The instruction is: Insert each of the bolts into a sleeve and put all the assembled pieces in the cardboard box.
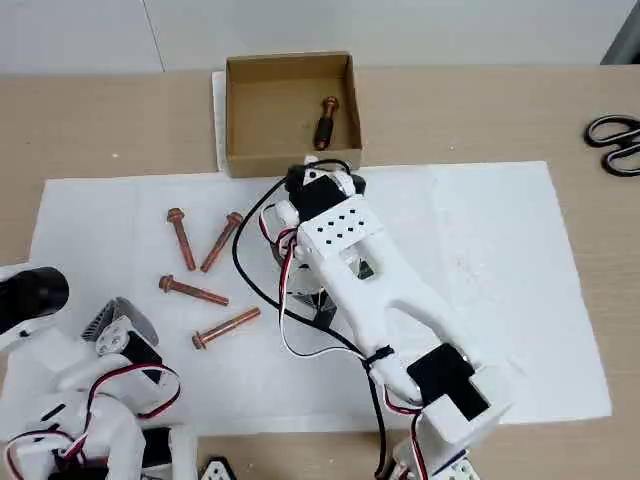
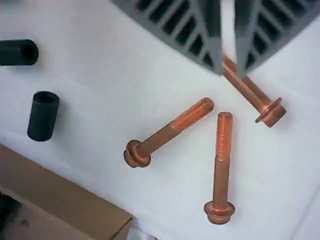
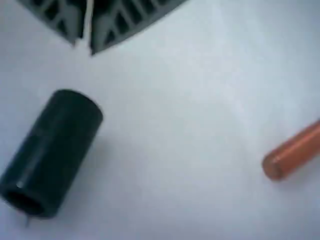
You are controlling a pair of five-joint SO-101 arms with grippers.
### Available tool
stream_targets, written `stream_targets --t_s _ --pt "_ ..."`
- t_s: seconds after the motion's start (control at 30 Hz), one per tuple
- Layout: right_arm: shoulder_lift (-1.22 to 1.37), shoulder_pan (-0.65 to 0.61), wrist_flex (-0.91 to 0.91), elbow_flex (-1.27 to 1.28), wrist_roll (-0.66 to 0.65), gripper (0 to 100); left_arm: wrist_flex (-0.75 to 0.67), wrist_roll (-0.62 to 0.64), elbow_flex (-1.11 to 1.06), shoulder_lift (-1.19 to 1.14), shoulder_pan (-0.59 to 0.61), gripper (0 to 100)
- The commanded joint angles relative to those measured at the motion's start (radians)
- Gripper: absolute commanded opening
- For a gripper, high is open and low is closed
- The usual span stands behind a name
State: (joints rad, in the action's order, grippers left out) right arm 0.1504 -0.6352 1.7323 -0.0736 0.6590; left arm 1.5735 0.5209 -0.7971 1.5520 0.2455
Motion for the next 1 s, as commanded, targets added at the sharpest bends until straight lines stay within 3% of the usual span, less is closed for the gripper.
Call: stream_targets --t_s 0.0,0.7,0.97 --pt "-0.041 -0.004 0.004 0.002 0.015 0.4 -0.009 -0.011 -0.005 0.005 0.002 0" --pt "0.068 0.001 -0.054 -0.002 0.114 1.5 -0.041 -0.014 -0.035 0.005 0.005 0" --pt "0.07 -0.001 -0.05 0.002 0.114 31.9 -0.041 -0.014 -0.036 0.005 0.003 0"
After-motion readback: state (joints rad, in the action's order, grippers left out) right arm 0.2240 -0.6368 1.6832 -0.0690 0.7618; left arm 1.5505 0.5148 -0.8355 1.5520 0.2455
